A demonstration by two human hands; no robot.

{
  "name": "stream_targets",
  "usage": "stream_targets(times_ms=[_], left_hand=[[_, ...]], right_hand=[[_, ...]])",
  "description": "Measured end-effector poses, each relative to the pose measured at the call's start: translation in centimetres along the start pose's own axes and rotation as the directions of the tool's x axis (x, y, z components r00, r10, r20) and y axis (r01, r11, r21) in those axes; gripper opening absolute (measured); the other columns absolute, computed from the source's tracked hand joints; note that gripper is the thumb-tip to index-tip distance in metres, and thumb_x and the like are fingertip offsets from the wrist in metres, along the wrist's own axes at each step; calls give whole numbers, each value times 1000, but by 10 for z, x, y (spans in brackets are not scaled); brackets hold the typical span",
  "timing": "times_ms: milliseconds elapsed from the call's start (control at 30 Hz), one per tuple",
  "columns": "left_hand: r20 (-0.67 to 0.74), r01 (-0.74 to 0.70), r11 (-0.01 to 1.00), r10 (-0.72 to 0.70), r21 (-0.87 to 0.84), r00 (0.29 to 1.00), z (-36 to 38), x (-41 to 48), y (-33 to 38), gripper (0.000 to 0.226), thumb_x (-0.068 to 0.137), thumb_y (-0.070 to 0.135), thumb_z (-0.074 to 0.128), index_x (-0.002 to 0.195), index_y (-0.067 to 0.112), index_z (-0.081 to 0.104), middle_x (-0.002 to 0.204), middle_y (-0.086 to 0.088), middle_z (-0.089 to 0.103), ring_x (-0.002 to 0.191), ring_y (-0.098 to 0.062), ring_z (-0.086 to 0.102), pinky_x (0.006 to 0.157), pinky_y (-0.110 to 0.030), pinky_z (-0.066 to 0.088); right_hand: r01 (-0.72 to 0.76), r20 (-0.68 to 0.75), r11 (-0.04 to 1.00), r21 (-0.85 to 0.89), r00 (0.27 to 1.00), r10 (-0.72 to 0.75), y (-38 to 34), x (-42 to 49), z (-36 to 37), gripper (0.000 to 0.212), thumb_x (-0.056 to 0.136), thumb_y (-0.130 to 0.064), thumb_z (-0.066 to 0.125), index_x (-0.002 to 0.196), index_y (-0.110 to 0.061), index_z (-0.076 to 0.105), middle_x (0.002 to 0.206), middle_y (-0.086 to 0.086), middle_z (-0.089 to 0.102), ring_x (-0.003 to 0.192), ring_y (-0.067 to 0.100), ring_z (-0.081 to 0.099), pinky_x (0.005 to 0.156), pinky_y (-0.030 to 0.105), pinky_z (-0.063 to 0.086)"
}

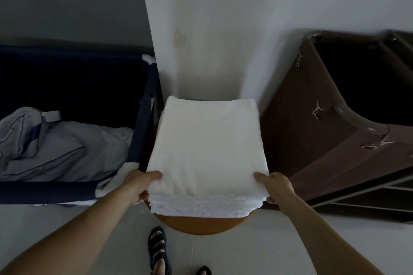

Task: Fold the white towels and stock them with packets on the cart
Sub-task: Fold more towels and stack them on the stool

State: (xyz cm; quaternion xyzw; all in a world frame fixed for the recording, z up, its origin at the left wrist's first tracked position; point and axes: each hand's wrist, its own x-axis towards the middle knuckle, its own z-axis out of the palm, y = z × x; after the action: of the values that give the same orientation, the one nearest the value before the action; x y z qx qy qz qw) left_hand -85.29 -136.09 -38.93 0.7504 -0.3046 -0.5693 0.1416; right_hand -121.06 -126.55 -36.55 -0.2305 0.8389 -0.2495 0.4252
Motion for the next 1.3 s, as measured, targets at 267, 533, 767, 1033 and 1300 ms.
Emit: stream_targets(times_ms=[267,533,767,1033,1300], left_hand=[[148,58,993,-42,-99,988,0,-5,16,40,85,32,77,107,2,64,104,-19,68,98,-36,65,83,-44,57],[79,-187,956,209,-226,975,-15,-36,138,18,92,15,67,108,8,65,99,-15,64,91,-30,62,66,-37,58],[-3,-480,742,542,-467,841,-57,-103,280,5,92,21,66,96,19,65,110,-6,64,95,-23,60,66,-31,54],[10,-581,723,630,-374,777,-43,-70,180,23,97,22,59,118,15,60,107,-6,68,93,-21,66,71,-37,60],[76,-132,991,133,-13,988,7,32,4,26,97,20,57,112,3,67,98,-13,71,90,-33,67,80,-43,56]], right_hand=[[-230,230,903,363,961,153,-12,3,3,56,74,-33,84,117,-5,59,120,12,59,107,34,57,62,44,59],[53,-21,906,419,999,-49,-118,-11,-27,27,87,-17,73,103,0,60,82,10,61,68,24,60,62,44,56],[402,-243,711,577,916,-320,-261,-46,-92,23,90,-23,71,104,-12,56,94,4,55,81,20,56,71,44,56],[466,-305,782,413,880,-363,-177,-31,-61,10,87,-23,73,84,-16,66,85,4,70,77,23,66,69,34,55],[-4,-107,1000,24,994,7,-5,4,27,41,90,-36,66,116,-5,60,105,11,64,93,29,58,83,40,48]])
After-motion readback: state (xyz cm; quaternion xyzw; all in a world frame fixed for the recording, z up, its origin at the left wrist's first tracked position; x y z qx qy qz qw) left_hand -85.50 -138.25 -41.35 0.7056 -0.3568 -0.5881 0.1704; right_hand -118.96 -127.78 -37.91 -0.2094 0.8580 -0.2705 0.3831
